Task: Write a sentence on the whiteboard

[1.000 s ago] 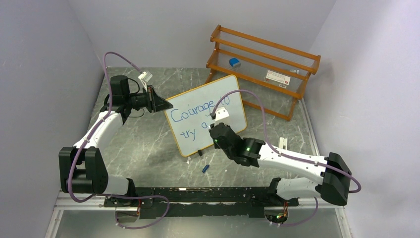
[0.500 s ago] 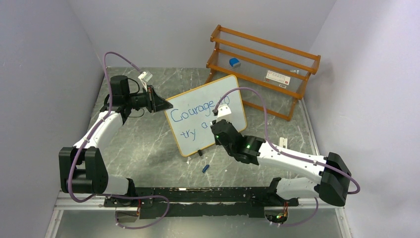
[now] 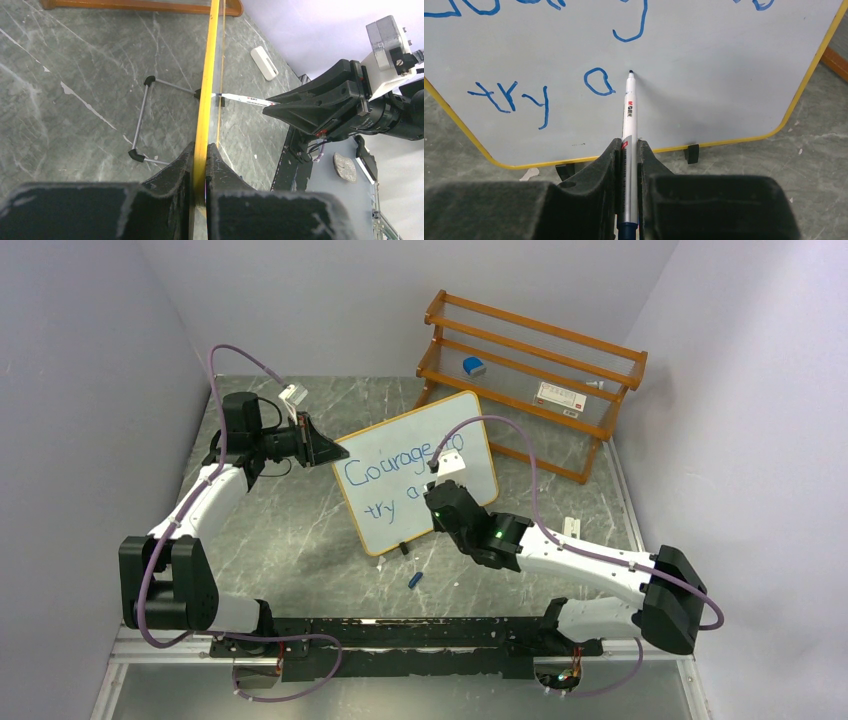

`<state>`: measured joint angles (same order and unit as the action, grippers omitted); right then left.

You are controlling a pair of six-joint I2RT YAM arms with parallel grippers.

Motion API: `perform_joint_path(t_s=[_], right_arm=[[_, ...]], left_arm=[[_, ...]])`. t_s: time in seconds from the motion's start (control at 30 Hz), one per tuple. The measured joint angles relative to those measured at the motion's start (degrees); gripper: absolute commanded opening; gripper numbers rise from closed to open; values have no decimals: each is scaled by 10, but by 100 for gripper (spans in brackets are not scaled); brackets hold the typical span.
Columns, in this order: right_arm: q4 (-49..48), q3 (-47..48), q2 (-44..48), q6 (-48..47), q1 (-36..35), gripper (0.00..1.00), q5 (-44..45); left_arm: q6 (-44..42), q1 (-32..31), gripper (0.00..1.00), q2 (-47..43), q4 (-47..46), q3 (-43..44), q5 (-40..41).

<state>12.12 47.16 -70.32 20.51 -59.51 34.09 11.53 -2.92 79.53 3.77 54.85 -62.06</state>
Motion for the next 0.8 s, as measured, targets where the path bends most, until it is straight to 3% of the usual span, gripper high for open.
perform_joint_path(t_s=[0.8], right_arm=[[-17, 0, 1, -17, 1, 0, -17]], left_arm=[[0, 0, 5, 1, 0, 1, 0]])
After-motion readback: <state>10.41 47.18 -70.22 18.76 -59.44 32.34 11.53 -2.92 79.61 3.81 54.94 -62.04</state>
